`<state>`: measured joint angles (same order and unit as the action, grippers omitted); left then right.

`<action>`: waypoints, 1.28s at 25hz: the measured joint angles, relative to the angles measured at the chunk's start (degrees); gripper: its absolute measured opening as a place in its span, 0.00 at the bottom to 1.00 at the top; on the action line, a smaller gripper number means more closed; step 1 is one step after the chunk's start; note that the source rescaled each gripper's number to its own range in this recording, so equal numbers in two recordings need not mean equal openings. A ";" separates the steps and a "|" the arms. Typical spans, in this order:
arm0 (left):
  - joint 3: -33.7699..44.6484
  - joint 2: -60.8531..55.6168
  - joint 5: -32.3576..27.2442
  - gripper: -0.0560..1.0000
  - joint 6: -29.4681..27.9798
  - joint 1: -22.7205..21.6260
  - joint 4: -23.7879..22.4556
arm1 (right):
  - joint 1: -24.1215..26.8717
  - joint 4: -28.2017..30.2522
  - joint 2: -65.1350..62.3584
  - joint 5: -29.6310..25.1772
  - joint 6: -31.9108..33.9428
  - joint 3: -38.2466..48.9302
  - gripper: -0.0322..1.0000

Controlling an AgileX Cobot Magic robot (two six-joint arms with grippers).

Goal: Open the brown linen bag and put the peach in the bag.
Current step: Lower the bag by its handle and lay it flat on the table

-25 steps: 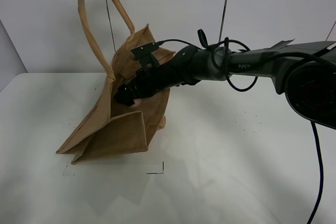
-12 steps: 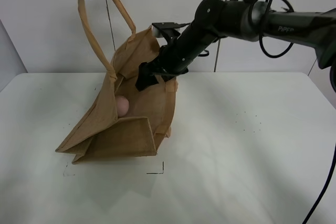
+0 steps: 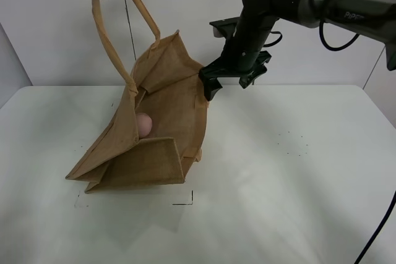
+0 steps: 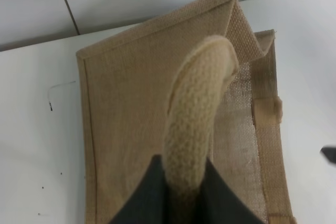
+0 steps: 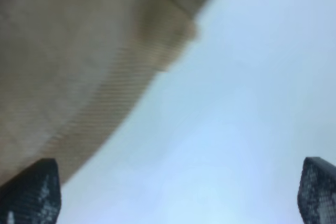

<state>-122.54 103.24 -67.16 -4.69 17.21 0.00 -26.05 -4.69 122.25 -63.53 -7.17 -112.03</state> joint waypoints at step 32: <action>0.00 0.00 0.00 0.05 0.00 0.00 0.00 | 26.60 1.66 -23.75 -5.71 0.49 29.24 1.00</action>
<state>-122.54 103.24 -67.16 -4.69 17.21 0.00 0.55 -3.02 98.50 -69.24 -6.68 -82.79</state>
